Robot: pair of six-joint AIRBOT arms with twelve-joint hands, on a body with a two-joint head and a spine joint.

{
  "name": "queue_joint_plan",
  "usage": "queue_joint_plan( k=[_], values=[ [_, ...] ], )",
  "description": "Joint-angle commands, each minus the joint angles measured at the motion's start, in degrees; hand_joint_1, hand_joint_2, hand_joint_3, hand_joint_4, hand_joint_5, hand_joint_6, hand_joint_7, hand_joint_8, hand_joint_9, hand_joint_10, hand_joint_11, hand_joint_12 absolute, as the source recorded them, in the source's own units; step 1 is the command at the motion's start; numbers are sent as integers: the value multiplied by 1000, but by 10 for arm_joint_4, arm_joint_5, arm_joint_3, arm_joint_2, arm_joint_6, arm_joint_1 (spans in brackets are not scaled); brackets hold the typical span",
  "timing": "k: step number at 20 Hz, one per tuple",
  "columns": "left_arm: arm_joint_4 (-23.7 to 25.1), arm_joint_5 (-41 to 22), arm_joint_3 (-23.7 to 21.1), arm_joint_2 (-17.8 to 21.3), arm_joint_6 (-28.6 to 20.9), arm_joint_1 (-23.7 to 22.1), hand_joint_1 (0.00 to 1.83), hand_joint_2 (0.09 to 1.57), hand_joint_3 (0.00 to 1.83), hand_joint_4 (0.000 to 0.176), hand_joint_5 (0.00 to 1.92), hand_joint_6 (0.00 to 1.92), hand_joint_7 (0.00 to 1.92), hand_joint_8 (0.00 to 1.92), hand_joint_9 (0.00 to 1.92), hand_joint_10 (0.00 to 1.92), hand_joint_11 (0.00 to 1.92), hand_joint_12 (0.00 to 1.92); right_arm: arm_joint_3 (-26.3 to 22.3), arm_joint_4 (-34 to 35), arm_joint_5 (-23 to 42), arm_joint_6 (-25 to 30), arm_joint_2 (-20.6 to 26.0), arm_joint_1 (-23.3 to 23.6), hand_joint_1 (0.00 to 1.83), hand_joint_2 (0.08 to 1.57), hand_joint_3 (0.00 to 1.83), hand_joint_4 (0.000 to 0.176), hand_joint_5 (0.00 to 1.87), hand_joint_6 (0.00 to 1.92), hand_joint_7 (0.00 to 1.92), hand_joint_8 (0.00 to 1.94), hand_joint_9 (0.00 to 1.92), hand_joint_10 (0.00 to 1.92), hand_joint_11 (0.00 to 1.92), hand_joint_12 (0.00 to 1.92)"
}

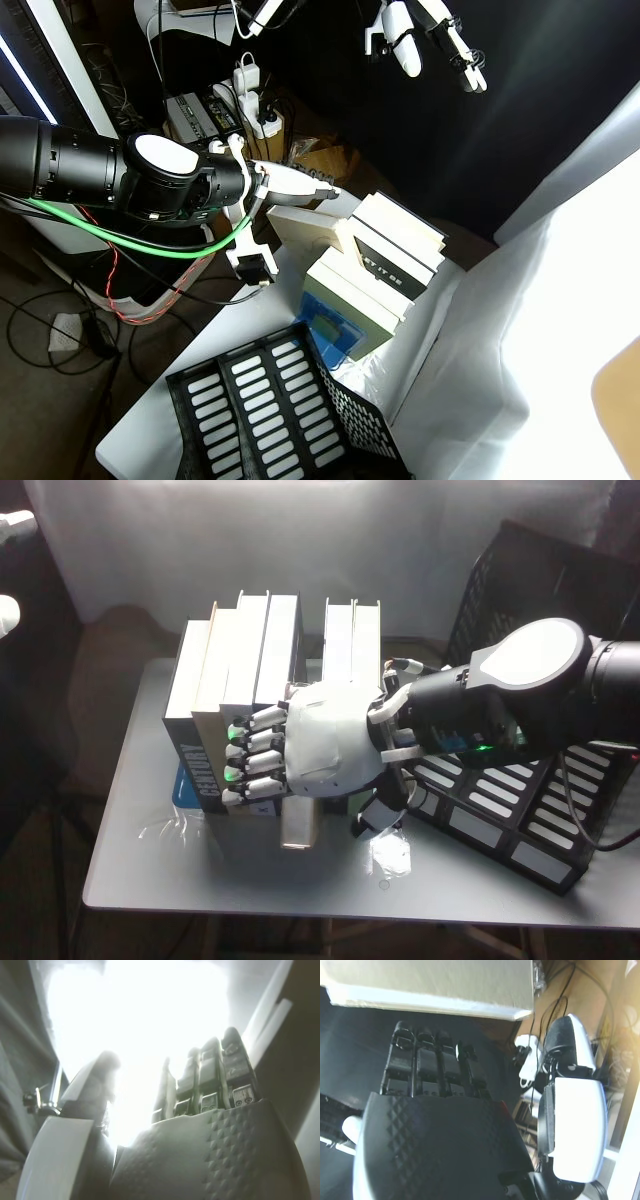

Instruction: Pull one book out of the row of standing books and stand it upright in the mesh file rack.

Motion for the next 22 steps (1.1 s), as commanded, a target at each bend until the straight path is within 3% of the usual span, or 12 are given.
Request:
queue_joint_plan(
  k=[1,4,7,9,10,15,16,17,18,20,21,22],
  values=[
    [-27,-70,2,12,-3,0,500,1532,99,55,123,1,16,2,0,0,0,0,3,11,-2,0,0,-2,728,1057,8,22,0,0,0,0,0,0,0,0],
    [-32,-77,2,13,-3,3,707,1470,81,29,144,8,20,3,0,0,0,0,11,4,-14,0,-9,-15,914,1018,0,18,0,0,0,0,0,0,0,0],
    [-32,-78,3,13,-3,3,919,1419,56,0,176,17,79,18,0,0,0,0,25,-74,-18,65,-19,-17,793,978,0,25,0,0,0,0,0,0,0,0],
    [-31,-77,5,10,-3,3,959,1402,44,0,165,9,73,10,0,0,0,0,36,-109,-18,97,-28,-22,821,1037,3,23,0,0,0,0,0,0,0,0],
    [-30,-77,8,8,-3,3,960,1402,43,0,157,6,62,4,0,0,0,0,43,-136,-22,117,-35,-27,976,1132,43,3,0,0,0,0,0,0,0,0],
    [-24,-78,10,3,-3,3,1003,1396,25,11,171,9,60,2,0,0,0,0,81,-259,-41,226,-63,-48,1093,1094,4,43,33,14,0,0,0,0,0,0],
    [-24,-79,11,2,-3,3,987,1399,23,12,178,11,58,1,0,0,0,0,89,-274,-44,236,-70,-53,1421,1062,0,0,287,107,312,194,0,609,0,341],
    [-24,-79,12,0,-3,3,993,1396,19,6,195,17,69,5,0,0,0,0,97,-295,-47,254,-76,-57,1460,1050,0,0,590,333,540,651,116,1202,0,1498],
    [-24,-80,13,-1,-3,3,965,1407,20,13,189,13,63,2,0,0,0,0,103,-305,-47,265,-79,-58,1253,1132,0,0,799,1014,885,963,422,1249,0,1833],
    [-23,-82,14,-1,-3,3,870,1409,15,10,212,18,84,8,0,0,0,0,116,-326,-47,288,-84,-58,1250,1092,0,0,913,1024,1169,790,955,928,412,1622],
    [-23,-83,14,-1,-3,3,824,1411,14,20,210,15,78,5,0,0,0,0,119,-327,-47,290,-85,-59,1261,1084,0,0,930,975,1187,806,999,949,432,1628],
    [-22,-83,14,-1,-3,3,805,1413,12,20,215,15,79,4,0,0,0,0,120,-327,-47,291,-85,-59,1351,1109,6,0,859,1022,1106,901,893,1231,463,1686]
  ],
)
